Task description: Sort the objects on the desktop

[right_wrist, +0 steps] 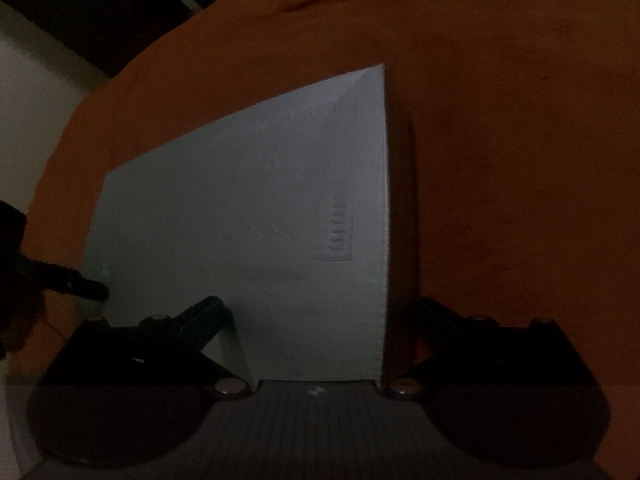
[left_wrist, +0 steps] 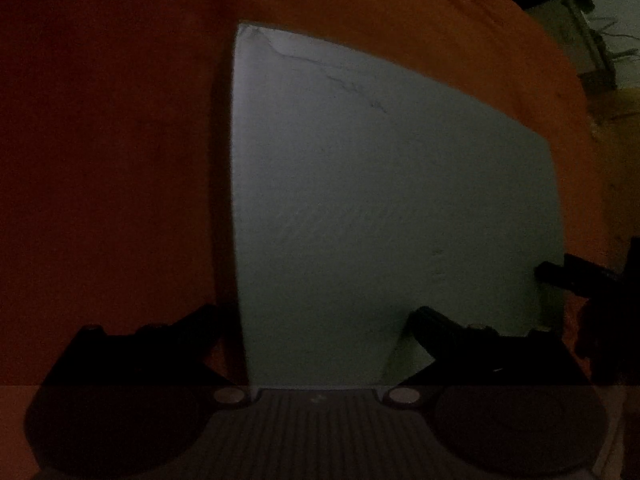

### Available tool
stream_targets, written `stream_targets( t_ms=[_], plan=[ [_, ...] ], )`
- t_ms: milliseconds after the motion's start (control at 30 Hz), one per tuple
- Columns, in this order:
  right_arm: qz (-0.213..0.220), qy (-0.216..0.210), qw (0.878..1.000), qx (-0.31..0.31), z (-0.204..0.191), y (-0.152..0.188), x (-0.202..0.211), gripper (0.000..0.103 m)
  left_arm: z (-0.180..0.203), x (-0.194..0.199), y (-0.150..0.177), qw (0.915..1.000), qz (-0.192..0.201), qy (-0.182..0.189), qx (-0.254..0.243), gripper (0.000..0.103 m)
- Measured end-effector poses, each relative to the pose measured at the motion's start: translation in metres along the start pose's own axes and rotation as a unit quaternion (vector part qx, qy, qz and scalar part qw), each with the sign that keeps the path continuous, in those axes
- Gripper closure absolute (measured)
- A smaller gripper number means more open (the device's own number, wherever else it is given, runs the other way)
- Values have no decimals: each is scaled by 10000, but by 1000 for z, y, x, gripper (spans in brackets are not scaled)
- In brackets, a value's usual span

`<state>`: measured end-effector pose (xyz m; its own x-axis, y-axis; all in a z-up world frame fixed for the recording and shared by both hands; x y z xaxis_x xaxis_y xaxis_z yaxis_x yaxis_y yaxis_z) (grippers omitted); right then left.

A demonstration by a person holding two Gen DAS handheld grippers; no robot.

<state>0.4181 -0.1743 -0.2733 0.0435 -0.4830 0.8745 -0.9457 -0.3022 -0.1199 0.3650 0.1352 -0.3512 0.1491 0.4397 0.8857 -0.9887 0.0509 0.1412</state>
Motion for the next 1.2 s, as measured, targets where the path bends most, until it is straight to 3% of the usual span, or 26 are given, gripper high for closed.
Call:
stream_targets(
  t_ms=[333,433,600,700,800,933,1033,1100,1200],
  plan=[
    [-350,-119,9986,-388,-9,6,20,0,31,34,7,9987,-44,-103,503,0],
    [-273,-243,9981,-489,-14,8,49,0,54,67,15,9980,175,-292,524,0],
    [55,-455,9983,-349,-26,22,97,0,100,128,39,9937,799,-781,122,0],
    [238,-555,9979,-237,-31,40,121,0,113,148,74,9908,1011,-726,533,0],
    [244,-499,9984,-105,-40,71,131,0,109,140,120,9890,789,-398,1189,0],
    [251,-425,9988,71,-51,113,143,0,115,140,171,9825,1440,-587,1029,0],
    [248,-376,9988,188,-59,146,151,0,114,144,213,9752,1784,-973,882,0],
    [189,-382,9990,158,-67,176,147,0,113,145,245,9695,1965,-1223,806,0],
    [339,-152,9989,284,-76,218,149,0,106,140,293,9693,1891,-1290,894,0]
  ],
)
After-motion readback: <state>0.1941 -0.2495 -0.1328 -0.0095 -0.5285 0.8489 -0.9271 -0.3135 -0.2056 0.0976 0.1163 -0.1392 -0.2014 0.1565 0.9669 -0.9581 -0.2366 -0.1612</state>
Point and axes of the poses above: each gripper's, at about its wrist camera, not at the fingertips, and x roughly against the way its jaws point, z to its right, y to its underside, the point moved 7 cm from there along -x, roughly the way its jaws point, and after that the axes turned 11 degrees about -z, right-handed, at the moved point
